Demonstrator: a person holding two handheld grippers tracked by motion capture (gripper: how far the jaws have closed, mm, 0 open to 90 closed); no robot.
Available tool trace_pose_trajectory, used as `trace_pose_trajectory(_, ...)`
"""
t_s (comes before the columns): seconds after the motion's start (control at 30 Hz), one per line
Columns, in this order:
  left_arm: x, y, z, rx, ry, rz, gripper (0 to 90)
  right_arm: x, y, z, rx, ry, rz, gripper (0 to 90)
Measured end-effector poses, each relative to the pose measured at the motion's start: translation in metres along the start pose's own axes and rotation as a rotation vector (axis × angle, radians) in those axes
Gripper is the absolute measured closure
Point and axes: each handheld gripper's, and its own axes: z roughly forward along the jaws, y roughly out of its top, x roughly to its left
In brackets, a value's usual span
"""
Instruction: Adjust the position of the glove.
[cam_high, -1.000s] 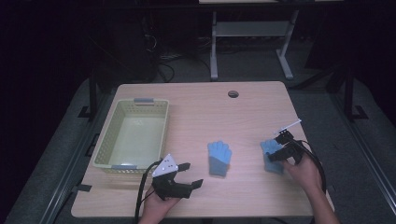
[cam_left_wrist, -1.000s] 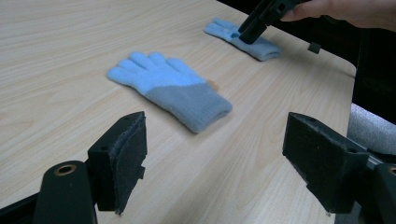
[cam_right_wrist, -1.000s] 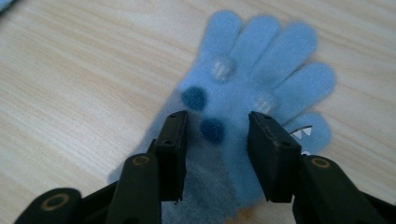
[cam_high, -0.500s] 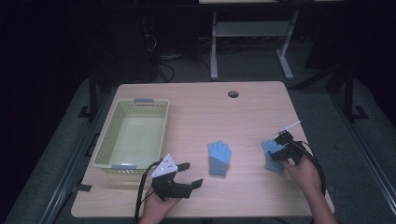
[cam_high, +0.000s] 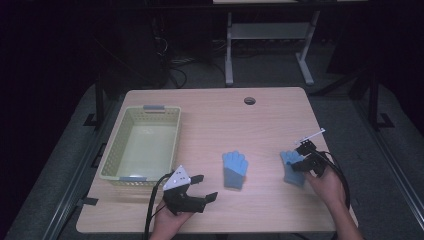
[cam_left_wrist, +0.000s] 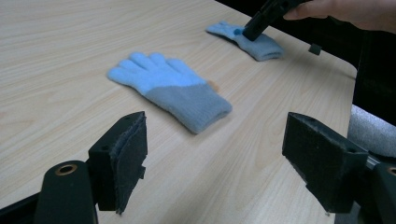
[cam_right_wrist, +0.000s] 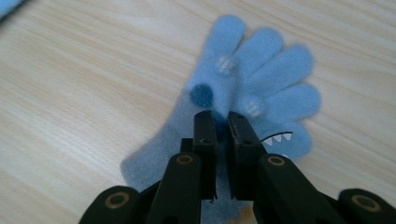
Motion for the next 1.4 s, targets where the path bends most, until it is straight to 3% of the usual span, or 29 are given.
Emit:
trace_pose_trajectory(0.2, 0.0, 0.0, 0.0, -0.003, 0.003, 0.001, 22.0, 0.003, 0.0, -0.009, -0.03, 0.004, 0.001, 83.3)
trace_pose_trajectory(0.47, 0.0, 0.0, 0.0, -0.013, 0.004, -0.013, 22.0, 0.016, 0.005, -0.03, -0.085, 0.002, -0.049, 83.3)
trace_pose_trajectory(0.67, 0.0, 0.0, -0.001, -0.012, 0.007, -0.009, 22.0, 0.029, 0.015, -0.038, -0.111, 0.027, -0.08, 83.1)
trace_pose_trajectory(1.03, 0.001, 0.0, -0.001, -0.014, 0.006, -0.011, 22.0, 0.06, 0.033, -0.044, -0.146, 0.074, -0.137, 82.6)
trace_pose_trajectory(1.4, 0.001, 0.001, -0.002, -0.02, 0.009, -0.015, 22.0, 0.084, 0.051, -0.041, -0.153, 0.115, -0.148, 82.3)
